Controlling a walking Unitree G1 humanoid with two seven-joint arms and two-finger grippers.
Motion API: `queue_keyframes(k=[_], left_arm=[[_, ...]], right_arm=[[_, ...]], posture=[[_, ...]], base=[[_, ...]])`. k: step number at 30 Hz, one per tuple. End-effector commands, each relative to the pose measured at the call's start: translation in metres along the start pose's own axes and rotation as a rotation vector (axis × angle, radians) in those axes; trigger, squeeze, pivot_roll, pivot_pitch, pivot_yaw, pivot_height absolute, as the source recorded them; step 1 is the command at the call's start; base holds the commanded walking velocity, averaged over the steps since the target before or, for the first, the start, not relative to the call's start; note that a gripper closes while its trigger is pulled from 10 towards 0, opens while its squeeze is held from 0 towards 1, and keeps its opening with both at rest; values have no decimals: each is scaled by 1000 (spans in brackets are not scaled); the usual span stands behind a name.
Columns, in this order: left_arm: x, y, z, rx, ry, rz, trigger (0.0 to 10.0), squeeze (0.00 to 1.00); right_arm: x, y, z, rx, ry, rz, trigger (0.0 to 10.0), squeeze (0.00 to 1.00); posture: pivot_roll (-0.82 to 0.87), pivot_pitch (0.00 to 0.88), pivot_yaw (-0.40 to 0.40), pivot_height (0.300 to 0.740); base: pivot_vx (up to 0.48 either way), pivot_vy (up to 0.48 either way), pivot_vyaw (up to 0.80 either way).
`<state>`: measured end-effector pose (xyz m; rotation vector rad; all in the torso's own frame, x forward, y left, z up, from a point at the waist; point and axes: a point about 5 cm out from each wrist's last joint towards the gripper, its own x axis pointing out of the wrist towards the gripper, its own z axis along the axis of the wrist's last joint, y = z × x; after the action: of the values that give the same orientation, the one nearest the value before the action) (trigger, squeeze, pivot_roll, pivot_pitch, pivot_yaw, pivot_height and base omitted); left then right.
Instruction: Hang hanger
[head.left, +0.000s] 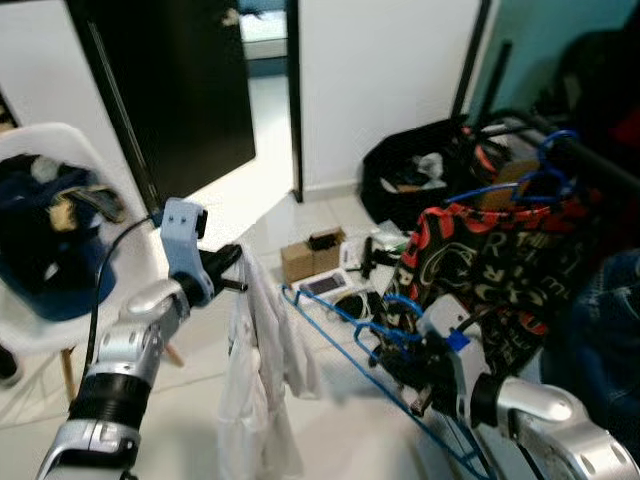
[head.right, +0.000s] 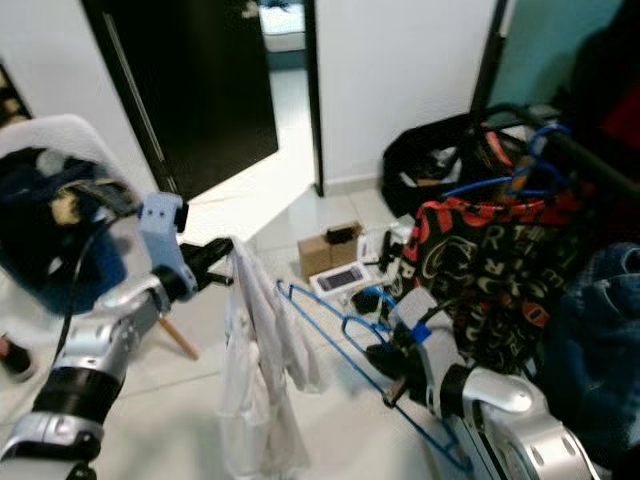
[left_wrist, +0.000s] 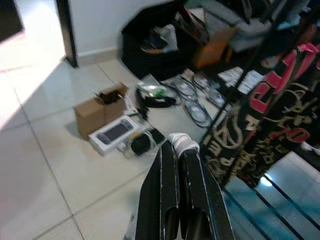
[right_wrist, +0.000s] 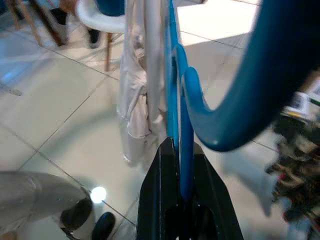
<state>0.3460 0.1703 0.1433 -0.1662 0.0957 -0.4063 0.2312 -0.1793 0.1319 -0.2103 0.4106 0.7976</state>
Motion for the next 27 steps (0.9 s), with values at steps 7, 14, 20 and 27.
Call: queue_keyframes(k=[7, 14, 20, 27], left_arm=[[4, -20, 15, -30, -69, -59, 10000, 0], [6, -52, 40, -250, -164, -195, 10000, 0], [7, -43, 56, -468, -230, -156, 10000, 0], [2, -10, 70, -607, -286, -43, 10000, 0]], right_arm=[[-1, 1, 12, -21, -8, 6, 10000, 0], [6, 4, 21, -21, -39, -25, 10000, 0], [6, 3, 23, -21, -49, -48, 10000, 0], [-6, -10, 37, -35, -146, -107, 10000, 0]], posture=[[-40, 0, 53, 740], [-37, 0, 61, 740], [-34, 0, 64, 740], [-31, 0, 65, 740]], base=[[0, 0, -800], [0, 0, -571], [0, 0, 0], [0, 0, 0]])
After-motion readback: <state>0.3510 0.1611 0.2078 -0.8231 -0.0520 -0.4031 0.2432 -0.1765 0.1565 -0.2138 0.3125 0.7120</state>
